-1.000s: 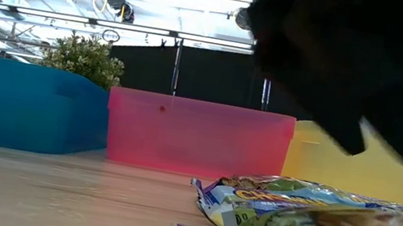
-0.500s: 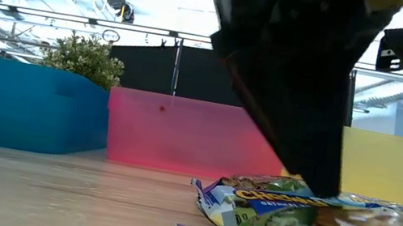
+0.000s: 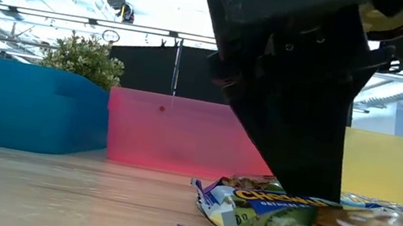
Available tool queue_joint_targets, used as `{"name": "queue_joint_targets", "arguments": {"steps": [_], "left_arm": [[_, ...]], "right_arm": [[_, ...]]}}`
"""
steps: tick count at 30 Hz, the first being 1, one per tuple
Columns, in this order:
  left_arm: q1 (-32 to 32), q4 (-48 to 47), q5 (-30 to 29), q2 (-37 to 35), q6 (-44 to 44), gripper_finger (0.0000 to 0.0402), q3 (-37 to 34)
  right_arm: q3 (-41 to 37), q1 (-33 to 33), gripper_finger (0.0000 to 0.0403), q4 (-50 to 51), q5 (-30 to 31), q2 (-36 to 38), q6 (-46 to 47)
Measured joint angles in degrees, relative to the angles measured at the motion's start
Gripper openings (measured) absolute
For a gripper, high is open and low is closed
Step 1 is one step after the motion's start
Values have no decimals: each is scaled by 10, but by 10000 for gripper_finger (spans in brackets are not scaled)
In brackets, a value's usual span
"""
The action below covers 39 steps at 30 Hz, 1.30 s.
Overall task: Pick and place Granola Bars by type
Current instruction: Put the blue granola bar into the yellow bin
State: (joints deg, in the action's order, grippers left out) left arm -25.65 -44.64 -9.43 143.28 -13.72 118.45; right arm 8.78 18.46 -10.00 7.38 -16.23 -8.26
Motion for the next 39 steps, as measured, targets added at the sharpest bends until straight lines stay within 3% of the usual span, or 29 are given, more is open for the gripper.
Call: {"name": "queue_joint_targets", "arguments": {"steps": [5,11,14,21,27,32,39], "left_arm": [[1,4,37,-2,0,166,-1],[3,23,38,-2,0,72,3],[6,23,39,-1,-2,66,11],[7,-6,36,8,35,98,71],[31,-67,26,3,3,63,165],[63,-68,3,-27,48,30,160],[126,-40,-33,-61,113,34,163]], "right_arm": [[0,0,0,0,0,0,-1],[0,0,0,0,0,0,-1],[0,0,0,0,0,0,0],[0,0,0,0,0,0,0],[0,0,0,2,0,0,0],[0,0,0,11,0,0,0],[0,0,0,17,-1,0,-1]]}}
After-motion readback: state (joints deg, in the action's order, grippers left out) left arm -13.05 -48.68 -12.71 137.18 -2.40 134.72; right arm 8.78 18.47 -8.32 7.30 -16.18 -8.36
